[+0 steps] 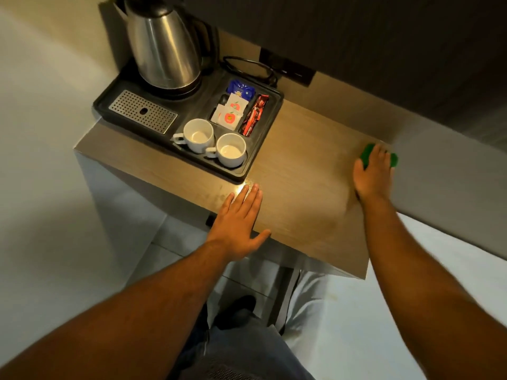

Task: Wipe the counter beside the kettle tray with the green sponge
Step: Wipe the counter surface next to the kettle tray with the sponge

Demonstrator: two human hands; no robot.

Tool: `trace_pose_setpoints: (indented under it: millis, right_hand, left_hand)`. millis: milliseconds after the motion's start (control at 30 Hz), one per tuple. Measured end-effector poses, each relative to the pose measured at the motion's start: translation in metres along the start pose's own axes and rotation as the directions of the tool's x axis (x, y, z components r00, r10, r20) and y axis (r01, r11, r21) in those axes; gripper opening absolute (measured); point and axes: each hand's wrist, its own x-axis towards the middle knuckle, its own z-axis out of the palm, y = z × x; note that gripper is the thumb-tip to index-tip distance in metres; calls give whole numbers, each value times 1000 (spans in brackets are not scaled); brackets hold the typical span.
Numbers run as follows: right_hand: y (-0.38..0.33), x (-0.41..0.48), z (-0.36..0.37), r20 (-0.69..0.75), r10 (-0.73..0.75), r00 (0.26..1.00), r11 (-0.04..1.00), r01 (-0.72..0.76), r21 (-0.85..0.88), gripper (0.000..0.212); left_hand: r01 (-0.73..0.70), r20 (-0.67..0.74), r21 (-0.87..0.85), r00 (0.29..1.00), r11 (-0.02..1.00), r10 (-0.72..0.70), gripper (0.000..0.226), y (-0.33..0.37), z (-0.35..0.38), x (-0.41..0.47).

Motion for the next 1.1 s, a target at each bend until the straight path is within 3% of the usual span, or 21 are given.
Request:
trace_pose_setpoints:
  millis: [133, 233, 333, 433, 567, 667, 767, 867, 967, 1100]
  right_hand:
    - [-69, 30, 5, -14, 107, 994, 993, -107, 49, 65]
    - [-121, 3, 22, 35, -175, 984, 985, 174, 16, 65]
    - [-151, -48, 44, 122, -499, 858, 867, 495, 65, 72]
    - [-119, -106, 57, 159, -585, 795, 811, 571, 126, 76]
    - [-20, -173, 55, 159, -509, 846, 860, 493, 130, 79]
    - [37, -155, 37, 112, -370, 922, 928, 362, 82, 76]
    - [37, -87, 19, 50, -162, 986, 987, 161, 25, 71]
    - [-7, -25, 9, 84, -48, 995, 998, 45, 31, 69]
    - [-70, -25, 19, 132, -213, 968, 976, 206, 64, 68]
    - [-114, -126, 53, 132, -574, 808, 815, 550, 179, 74]
  left_hand:
    - [14, 61, 19, 998, 1000, -15, 120, -3, 0, 0]
    - [20, 80, 22, 997, 1000, -21, 131, -6, -1, 1]
    - [13, 73, 38, 997, 999, -16, 140, -10, -1, 1]
    - [-6, 68, 27, 998, 1000, 4, 149, -11, 2, 0]
    - [-20, 80, 4, 997, 1000, 20, 157, -13, 4, 0]
    - [-20, 88, -13, 996, 1000, 22, 160, -11, 0, 3]
    - [-27, 96, -58, 995, 998, 32, 162, -10, -7, 3]
    - [-8, 110, -162, 994, 987, 26, 165, -9, -12, 3]
    - [39, 52, -297, 998, 954, -24, 159, -4, -17, -1]
    - [64, -75, -420, 992, 905, -105, 119, -2, -17, -4]
